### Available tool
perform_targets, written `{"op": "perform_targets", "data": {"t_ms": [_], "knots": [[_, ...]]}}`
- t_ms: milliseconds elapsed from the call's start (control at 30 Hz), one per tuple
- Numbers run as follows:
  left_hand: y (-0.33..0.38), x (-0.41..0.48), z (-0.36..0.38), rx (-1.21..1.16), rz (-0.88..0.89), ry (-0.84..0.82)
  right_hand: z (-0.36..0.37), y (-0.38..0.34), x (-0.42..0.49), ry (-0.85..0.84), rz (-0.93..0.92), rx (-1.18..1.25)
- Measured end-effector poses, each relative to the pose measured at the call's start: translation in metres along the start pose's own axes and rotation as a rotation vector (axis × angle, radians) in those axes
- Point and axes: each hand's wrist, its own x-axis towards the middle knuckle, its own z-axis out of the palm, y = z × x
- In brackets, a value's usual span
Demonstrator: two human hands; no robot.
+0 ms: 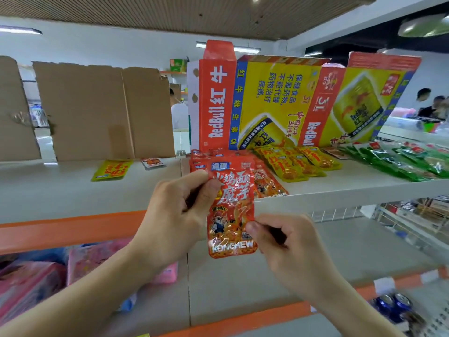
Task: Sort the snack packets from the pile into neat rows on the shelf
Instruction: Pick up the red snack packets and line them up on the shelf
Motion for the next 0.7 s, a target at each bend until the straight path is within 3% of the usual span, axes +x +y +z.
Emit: {"op": "perform_targets", "data": {"t_ms": [467,700], "knots": [[-0.016,0.064,-0.012,0.167,0.171,0.005,-0.013,0.003,0.057,0.083,-0.086,-0.142],[-0.014,0.108,-0.006,0.21,0.008,0.102,-0.039,0.022,0.112,0.087,-0.149,-0.172]]}}
